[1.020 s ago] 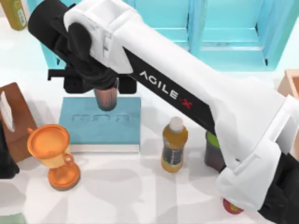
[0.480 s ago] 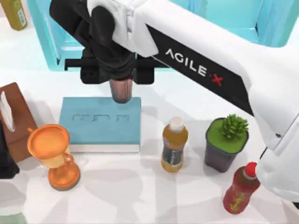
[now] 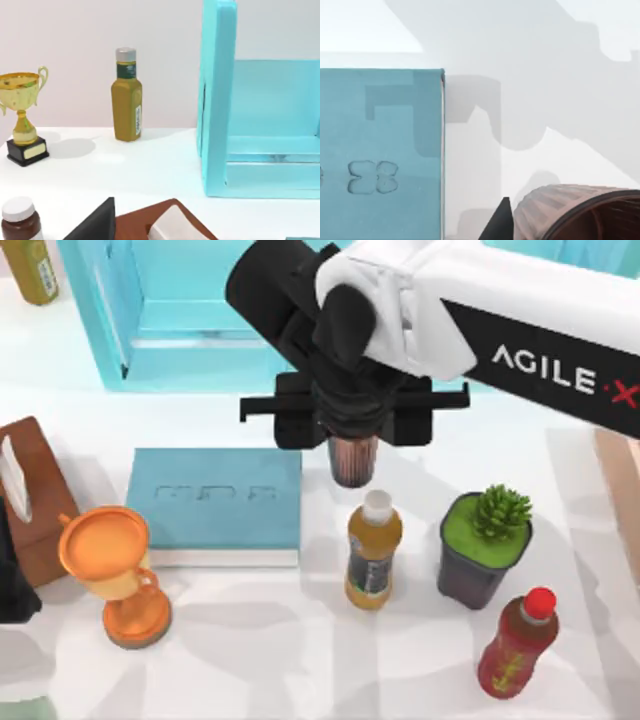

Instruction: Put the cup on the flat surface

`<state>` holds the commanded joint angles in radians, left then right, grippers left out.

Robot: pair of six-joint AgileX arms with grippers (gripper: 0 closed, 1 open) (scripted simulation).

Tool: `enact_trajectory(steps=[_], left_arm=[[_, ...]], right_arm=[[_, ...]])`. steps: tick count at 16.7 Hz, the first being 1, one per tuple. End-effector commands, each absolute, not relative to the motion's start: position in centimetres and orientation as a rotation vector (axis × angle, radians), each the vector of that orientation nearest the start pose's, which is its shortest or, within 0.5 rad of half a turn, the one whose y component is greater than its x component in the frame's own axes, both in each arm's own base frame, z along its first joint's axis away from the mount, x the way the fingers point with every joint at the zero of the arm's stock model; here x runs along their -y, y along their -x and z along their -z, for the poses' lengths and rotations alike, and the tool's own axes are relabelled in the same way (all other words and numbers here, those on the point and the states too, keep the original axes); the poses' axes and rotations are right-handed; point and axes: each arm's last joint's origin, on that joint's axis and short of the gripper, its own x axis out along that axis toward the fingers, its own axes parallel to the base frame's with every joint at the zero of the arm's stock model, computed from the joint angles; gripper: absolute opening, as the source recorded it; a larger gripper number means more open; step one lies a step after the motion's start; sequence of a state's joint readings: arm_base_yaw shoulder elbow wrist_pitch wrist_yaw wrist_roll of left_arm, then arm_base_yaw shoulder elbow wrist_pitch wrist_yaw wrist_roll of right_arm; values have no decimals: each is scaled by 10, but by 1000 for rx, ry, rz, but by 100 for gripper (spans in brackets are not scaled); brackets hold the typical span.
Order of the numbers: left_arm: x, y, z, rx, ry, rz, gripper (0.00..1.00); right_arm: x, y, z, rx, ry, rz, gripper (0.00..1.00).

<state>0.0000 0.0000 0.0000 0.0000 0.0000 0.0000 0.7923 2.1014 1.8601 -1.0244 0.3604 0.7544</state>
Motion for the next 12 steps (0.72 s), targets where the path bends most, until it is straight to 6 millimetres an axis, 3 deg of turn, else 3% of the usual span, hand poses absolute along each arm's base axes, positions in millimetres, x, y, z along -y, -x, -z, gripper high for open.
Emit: enact_trajectory(steps=[3,7,12], left_arm=[[1,-106,-160,0,0,0,100],[1,-106,-160,0,0,0,100],[1,-106,-160,0,0,0,100]], right_arm=[[-296,-306,-240,-1085,17,17,0],[-293,-304,-241,-1081,14,13,0],[-295,-310,-221,-1087,18,13,0]])
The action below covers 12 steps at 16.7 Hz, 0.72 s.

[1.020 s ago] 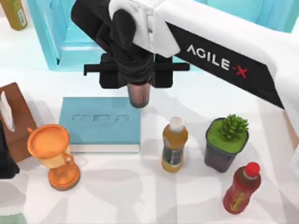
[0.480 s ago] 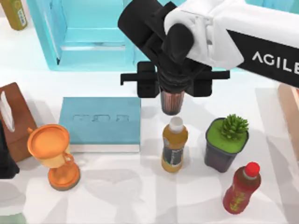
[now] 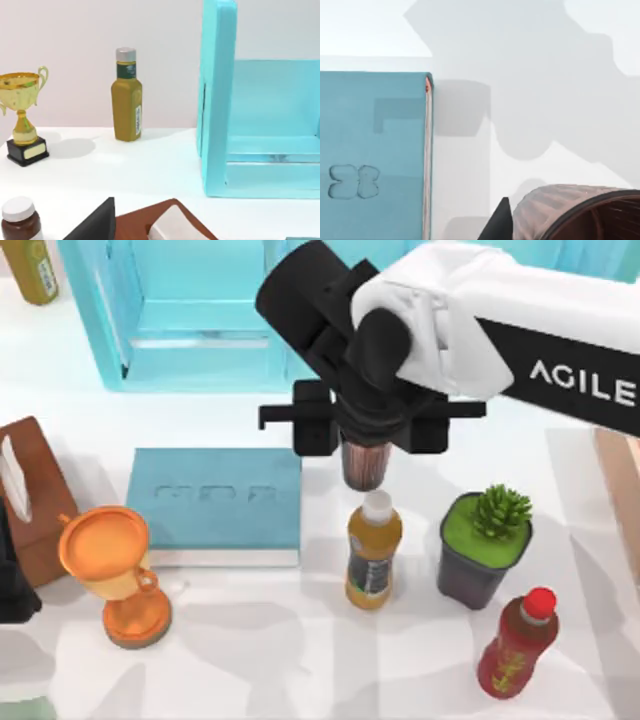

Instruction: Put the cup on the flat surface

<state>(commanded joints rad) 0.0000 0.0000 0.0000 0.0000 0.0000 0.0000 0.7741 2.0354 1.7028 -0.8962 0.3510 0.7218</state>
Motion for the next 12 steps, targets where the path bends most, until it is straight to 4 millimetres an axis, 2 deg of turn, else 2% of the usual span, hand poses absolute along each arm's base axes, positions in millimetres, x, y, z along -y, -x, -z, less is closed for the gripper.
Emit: enact_trajectory(steps=[7,11,12], left_arm=[[1,-106,-160,0,0,0,100],[1,-106,-160,0,0,0,100],[1,-106,-160,0,0,0,100]], right_arm=[[-293,-325,-180,-1080,13,13,0],[-293,-325,-179,-1081,14,13,0],[-293,-325,-179,-1081,14,13,8]])
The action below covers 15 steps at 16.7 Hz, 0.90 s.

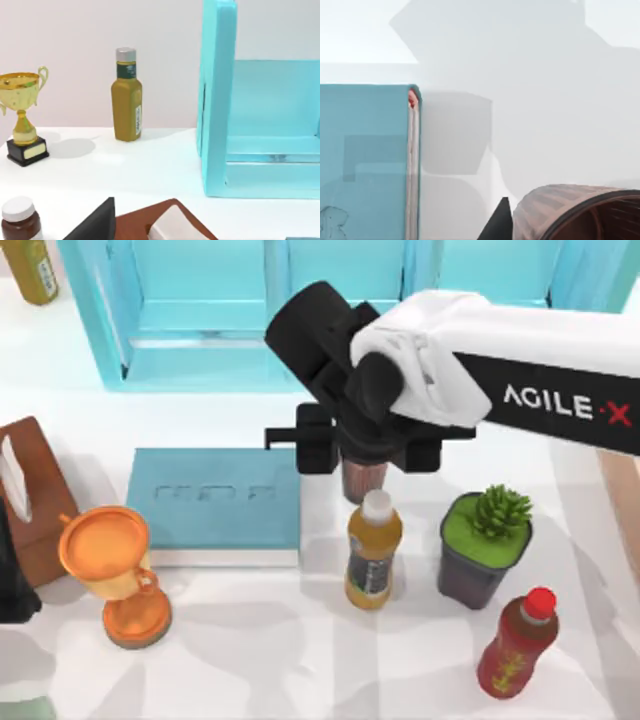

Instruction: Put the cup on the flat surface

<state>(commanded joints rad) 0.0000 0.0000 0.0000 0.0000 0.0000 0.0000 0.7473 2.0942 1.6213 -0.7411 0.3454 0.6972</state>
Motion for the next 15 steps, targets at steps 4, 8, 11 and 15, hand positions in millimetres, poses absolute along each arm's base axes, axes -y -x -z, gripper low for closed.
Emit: enact_trajectory(steps=[4,8,11,15], left_arm=[[1,-106,-160,0,0,0,100],[1,-106,-160,0,0,0,100],[1,-106,-160,0,0,0,100],[1,-106,-160,0,0,0,100]], right_arm=[[-293,-325,-179,-1081,14,13,38],[-293,-325,-179,-1081,14,13,68],[-293,-325,-179,-1081,14,13,90],[-293,-325,-179,-1081,14,13,100]])
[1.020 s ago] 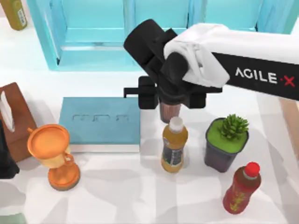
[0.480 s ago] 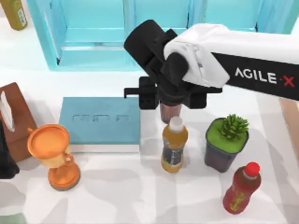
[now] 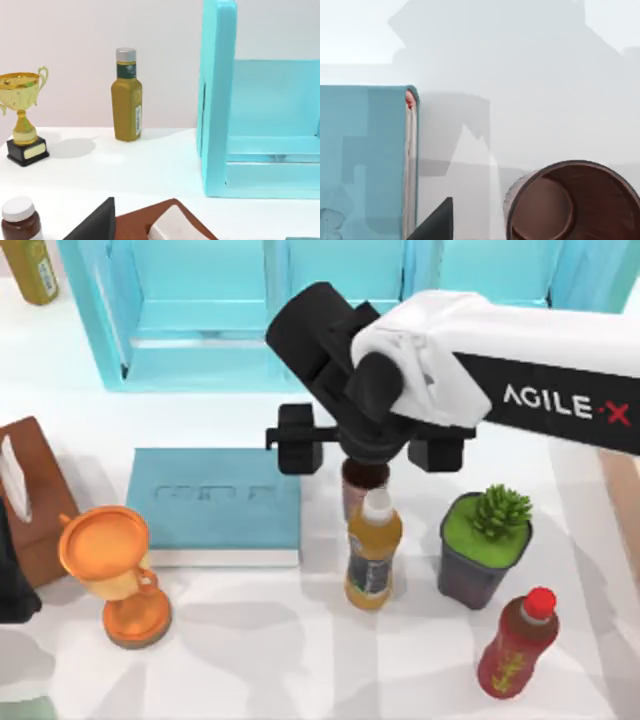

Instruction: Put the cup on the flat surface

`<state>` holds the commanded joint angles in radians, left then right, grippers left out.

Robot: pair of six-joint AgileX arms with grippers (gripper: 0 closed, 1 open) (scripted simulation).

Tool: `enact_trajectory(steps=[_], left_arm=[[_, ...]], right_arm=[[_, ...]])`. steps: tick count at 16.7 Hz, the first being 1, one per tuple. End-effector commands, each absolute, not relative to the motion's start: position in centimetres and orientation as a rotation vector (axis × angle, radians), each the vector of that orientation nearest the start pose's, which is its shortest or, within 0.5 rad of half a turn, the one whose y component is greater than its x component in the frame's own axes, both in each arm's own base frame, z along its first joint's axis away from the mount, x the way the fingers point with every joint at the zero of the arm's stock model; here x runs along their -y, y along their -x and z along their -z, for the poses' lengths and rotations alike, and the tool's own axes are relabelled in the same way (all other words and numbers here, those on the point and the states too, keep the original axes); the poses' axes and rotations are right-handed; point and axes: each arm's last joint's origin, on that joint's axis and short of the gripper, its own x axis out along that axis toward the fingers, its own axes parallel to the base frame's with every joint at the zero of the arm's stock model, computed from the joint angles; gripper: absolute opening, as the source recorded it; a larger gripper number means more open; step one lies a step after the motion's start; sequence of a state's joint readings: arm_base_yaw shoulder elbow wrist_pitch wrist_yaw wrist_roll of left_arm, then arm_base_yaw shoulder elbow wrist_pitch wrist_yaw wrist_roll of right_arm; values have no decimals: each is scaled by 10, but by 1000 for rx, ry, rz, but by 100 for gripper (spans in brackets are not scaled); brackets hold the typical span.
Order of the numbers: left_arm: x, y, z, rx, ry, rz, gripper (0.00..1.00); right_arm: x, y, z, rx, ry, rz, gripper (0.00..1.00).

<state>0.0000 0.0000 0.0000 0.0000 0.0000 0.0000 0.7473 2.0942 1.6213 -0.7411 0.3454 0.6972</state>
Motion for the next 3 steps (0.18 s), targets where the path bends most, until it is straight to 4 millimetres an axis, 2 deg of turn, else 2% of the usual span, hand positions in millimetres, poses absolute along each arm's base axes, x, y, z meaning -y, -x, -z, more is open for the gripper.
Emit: enact_trajectory(steps=[3], left_arm=[[1,-106,-160,0,0,0,100]], right_arm=[[-293,-325,-179,-1081,14,13,100]])
